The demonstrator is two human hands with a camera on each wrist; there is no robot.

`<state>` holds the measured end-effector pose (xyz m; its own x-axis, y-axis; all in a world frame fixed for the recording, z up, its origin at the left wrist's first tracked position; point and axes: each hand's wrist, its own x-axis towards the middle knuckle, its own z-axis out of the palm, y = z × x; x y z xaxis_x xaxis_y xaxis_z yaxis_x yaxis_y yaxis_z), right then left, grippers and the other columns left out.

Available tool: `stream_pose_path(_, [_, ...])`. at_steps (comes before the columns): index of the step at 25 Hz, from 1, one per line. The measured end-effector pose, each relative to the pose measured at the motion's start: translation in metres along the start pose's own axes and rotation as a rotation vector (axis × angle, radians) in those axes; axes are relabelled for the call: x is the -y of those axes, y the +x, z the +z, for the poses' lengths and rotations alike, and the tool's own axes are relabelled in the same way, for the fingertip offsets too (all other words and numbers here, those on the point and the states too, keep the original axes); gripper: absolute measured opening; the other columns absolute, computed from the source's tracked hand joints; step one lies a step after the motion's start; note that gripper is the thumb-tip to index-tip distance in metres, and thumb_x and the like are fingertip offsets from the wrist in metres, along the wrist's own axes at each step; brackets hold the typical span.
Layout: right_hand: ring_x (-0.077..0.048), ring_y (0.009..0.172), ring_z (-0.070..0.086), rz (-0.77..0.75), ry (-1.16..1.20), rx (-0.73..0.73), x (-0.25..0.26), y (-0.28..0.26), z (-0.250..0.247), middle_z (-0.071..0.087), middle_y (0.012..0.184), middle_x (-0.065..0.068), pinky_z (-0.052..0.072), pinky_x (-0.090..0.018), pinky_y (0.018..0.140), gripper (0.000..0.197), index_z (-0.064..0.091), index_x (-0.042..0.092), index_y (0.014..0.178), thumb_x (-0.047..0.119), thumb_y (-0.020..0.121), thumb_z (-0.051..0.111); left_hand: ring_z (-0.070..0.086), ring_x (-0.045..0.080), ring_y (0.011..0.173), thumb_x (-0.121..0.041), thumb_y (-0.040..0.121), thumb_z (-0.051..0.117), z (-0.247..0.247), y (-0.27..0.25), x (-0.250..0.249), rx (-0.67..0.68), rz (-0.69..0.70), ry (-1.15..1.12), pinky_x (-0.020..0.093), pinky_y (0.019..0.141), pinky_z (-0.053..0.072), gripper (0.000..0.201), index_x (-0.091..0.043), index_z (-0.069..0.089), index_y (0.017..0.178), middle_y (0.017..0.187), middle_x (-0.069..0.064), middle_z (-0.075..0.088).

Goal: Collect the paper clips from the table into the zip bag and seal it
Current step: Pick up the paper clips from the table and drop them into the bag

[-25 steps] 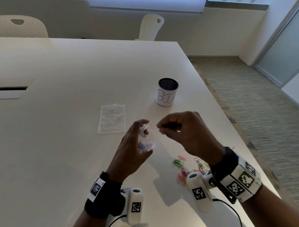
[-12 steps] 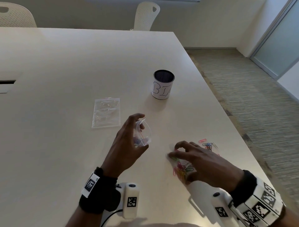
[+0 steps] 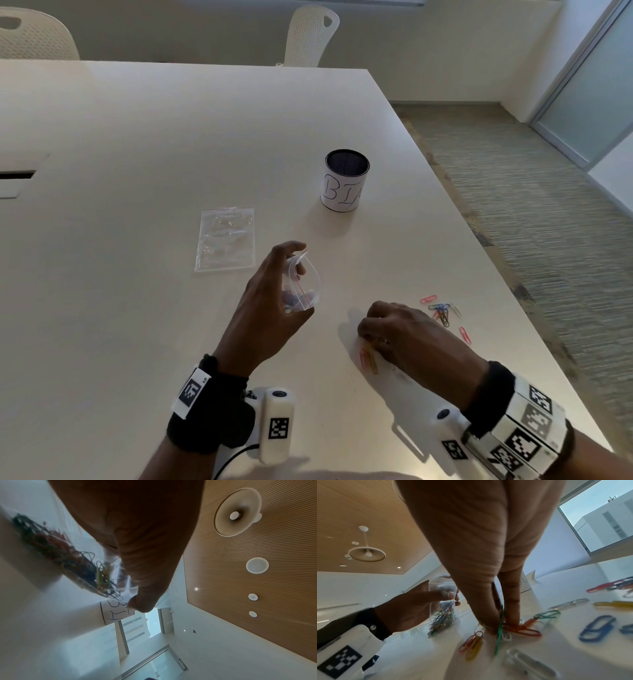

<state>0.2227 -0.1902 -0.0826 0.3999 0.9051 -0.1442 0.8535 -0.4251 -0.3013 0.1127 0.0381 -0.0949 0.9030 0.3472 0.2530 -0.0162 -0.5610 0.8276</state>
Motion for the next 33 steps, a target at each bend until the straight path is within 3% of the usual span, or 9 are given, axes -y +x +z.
stream_pose_path(4, [-0.012,0.083,0.07,0.036,0.072,0.009,-0.004,0.011,-0.004,0.067,0.105,0.004,0.061,-0.031,0.073,0.011,0.075,0.021,0.1,0.012,0.097,0.068,0.061,0.01,0.09,-0.012,0.081,0.082,0.0,0.001,0.001,-0.007,0.003,0.006,0.006,0.071,0.047,0.073,-0.026,0.044,0.141,0.107,-0.009,0.057])
stream_pose_path(9, [-0.003,0.079,0.072,0.166,0.299,-0.001,-0.019,0.018,-0.019,0.073,0.095,0.009,0.059,-0.015,0.074,0.009,0.077,0.02,0.092,0.012,0.089,0.079,0.061,0.011,0.09,-0.014,0.081,0.082,-0.001,0.0,0.001,-0.006,-0.002,0.003,0.006,0.07,0.047,0.072,-0.028,0.043,0.141,0.107,-0.008,0.057])
stream_pose_path(11, [-0.003,0.078,0.075,0.243,0.412,-0.048,-0.024,0.02,-0.025,0.077,0.087,0.006,0.063,-0.023,0.076,0.011,0.077,0.02,0.087,0.011,0.085,0.082,0.061,0.011,0.085,-0.013,0.081,0.082,-0.001,0.0,0.001,-0.006,-0.002,0.003,0.007,0.069,0.048,0.072,-0.028,0.043,0.141,0.107,-0.009,0.057])
stream_pose_path(14, [-0.006,0.08,0.078,0.295,0.601,-0.142,-0.02,0.018,-0.036,0.081,0.084,0.002,0.062,-0.024,0.079,0.012,0.079,0.016,0.087,0.006,0.082,0.084,0.061,0.012,0.087,-0.013,0.081,0.082,-0.001,-0.001,0.001,-0.01,0.013,0.01,0.007,0.07,0.049,0.073,-0.028,0.043,0.14,0.107,-0.009,0.057])
stream_pose_path(19, [-0.027,0.088,0.079,0.227,0.957,-0.274,0.008,0.017,-0.062,0.081,0.087,-0.012,0.063,-0.034,0.089,0.011,0.078,0.005,0.093,0.003,0.083,0.082,0.061,0.009,0.089,-0.011,0.08,0.082,-0.001,-0.001,-0.002,-0.007,0.026,0.014,0.006,0.07,0.047,0.073,-0.025,0.044,0.14,0.108,-0.008,0.056])
stream_pose_path(26, [-0.013,0.082,0.079,0.103,0.842,-0.458,0.048,0.05,-0.067,0.081,0.084,-0.002,0.064,-0.031,0.084,0.011,0.079,0.009,0.091,0.005,0.082,0.084,0.061,0.005,0.099,-0.012,0.078,0.085,-0.001,0.0,-0.001,0.012,0.014,0.041,0.002,0.075,0.046,0.079,-0.024,0.042,0.143,0.117,-0.003,0.059])
stream_pose_path(28, [-0.005,0.08,0.078,0.08,0.765,-0.474,0.054,0.058,-0.06,0.081,0.085,0.003,0.063,-0.023,0.081,0.012,0.08,0.01,0.092,0.005,0.082,0.084,0.061,0.004,0.103,-0.013,0.077,0.086,-0.001,0.0,-0.001,0.015,-0.002,0.029,0.002,0.077,0.047,0.08,-0.026,0.041,0.142,0.123,-0.004,0.059])
stream_pose_path(30, [0.002,0.083,0.076,0.049,0.695,-0.458,0.058,0.062,-0.056,0.08,0.089,0.006,0.059,-0.012,0.079,0.015,0.081,0.012,0.097,0.005,0.084,0.083,0.063,0.009,0.102,-0.013,0.077,0.084,-0.001,0.0,0.001,0.016,-0.008,0.012,0.006,0.076,0.051,0.079,-0.028,0.041,0.141,0.125,-0.005,0.06])
stream_pose_path(33, [0.005,0.086,0.076,0.009,0.657,-0.426,0.06,0.064,-0.055,0.081,0.094,0.005,0.057,-0.01,0.082,0.017,0.081,0.012,0.102,0.006,0.087,0.081,0.064,0.009,0.1,-0.015,0.077,0.082,-0.001,0.001,0.001,0.006,-0.008,0.003,0.014,0.074,0.055,0.075,-0.03,0.042,0.139,0.123,-0.006,0.062])
